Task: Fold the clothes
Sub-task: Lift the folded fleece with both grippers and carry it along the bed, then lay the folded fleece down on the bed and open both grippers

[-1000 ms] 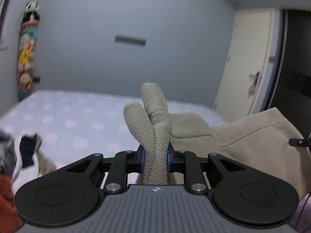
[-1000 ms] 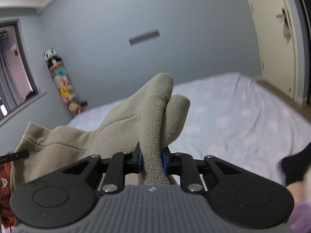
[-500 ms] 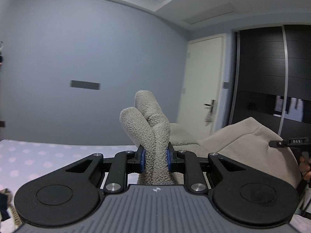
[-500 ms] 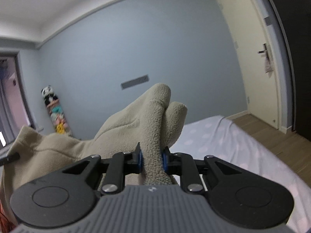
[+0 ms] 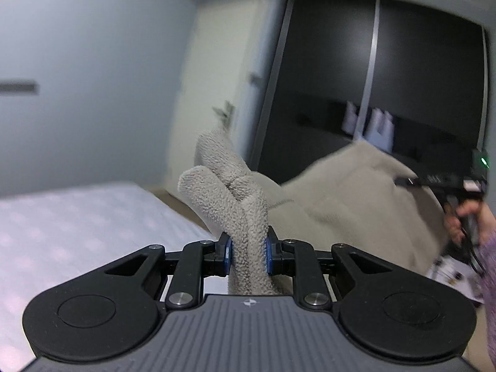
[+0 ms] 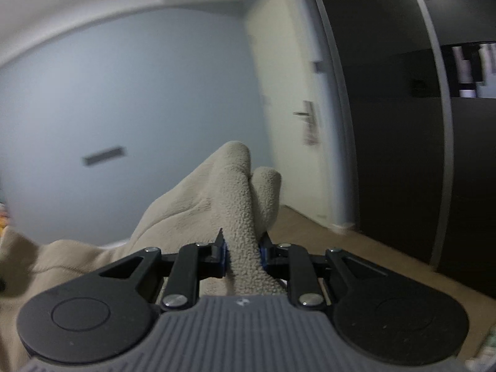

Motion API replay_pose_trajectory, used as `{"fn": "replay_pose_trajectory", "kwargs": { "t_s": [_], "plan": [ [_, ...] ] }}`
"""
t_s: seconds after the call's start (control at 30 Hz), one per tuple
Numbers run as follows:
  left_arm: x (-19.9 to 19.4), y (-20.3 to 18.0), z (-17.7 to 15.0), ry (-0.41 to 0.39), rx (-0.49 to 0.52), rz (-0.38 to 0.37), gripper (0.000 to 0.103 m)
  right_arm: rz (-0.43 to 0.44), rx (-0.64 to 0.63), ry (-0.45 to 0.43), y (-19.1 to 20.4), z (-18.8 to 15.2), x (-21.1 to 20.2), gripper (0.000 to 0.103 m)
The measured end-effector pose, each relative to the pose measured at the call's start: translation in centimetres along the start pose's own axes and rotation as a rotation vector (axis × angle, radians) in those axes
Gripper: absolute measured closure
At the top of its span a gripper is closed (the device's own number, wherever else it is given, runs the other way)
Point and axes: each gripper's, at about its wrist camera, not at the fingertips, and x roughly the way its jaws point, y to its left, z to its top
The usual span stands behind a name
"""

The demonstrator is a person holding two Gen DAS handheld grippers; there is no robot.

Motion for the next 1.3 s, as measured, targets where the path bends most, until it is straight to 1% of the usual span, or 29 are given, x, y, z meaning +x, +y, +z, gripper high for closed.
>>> {"fn": "replay_pose_trajectory", "kwargs": {
  "t_s": [0.1, 0.2, 0.33, 0.4, 0.5, 0.57, 0.73, 0.83, 0.9, 1.0, 1.07, 1.2, 1.3],
  "plan": [
    [5.4, -0.8, -3.1, 0.098, -0.046, -0.071, 0.086, -0.089, -0.002, 0.056, -3.8, -1.3, 2.0, 0.082],
    [9.6, -1.7, -6.6, 0.216, -0.062, -0.121, 0.086, -0.150, -0.009, 0.122, -7.0, -3.3, 4.3, 0.082],
    [14.3, -2.8, -10.7, 0.369, 0.000, -0.146, 0.086, -0.200, 0.011, 0.214, -10.4, -6.8, 8.8, 0.082],
    [16.1, -2.8, -12.5, 0.431, 0.029, -0.142, 0.086, -0.211, 0.023, 0.260, -11.7, -8.8, 11.2, 0.082],
    [17.1, -3.1, -14.5, 0.501, 0.045, -0.127, 0.086, -0.218, 0.036, 0.322, -12.9, -11.7, 15.0, 0.082],
    [17.8, -2.6, -15.8, 0.552, 0.067, -0.109, 0.086, -0.222, 0.049, 0.360, -13.4, -13.5, 17.5, 0.082],
    [19.2, -2.5, -17.3, 0.677, 0.116, -0.071, 0.086, -0.241, 0.076, 0.435, -13.9, -17.5, 23.2, 0.082],
    [19.6, -2.5, -18.1, 0.726, 0.142, -0.053, 0.086, -0.266, 0.076, 0.454, -13.7, -18.7, 26.1, 0.081],
    [19.9, -2.5, -18.2, 0.749, 0.150, -0.052, 0.086, -0.294, 0.073, 0.473, -13.8, -19.2, 27.6, 0.078],
    [20.5, -2.3, -18.4, 0.781, 0.155, -0.049, 0.086, -0.337, 0.086, 0.497, -14.4, -20.6, 28.3, 0.066],
    [20.9, -2.1, -18.6, 0.801, 0.155, -0.047, 0.086, -0.357, 0.110, 0.479, -15.0, -20.9, 28.0, 0.054],
    [21.8, -2.1, -18.9, 0.831, 0.168, -0.037, 0.086, -0.373, 0.160, 0.448, -16.4, -21.3, 26.2, 0.050],
    [22.2, -2.2, -19.2, 0.855, 0.183, -0.028, 0.085, -0.382, 0.197, 0.439, -17.7, -22.2, 23.6, 0.049]
  ]
}}
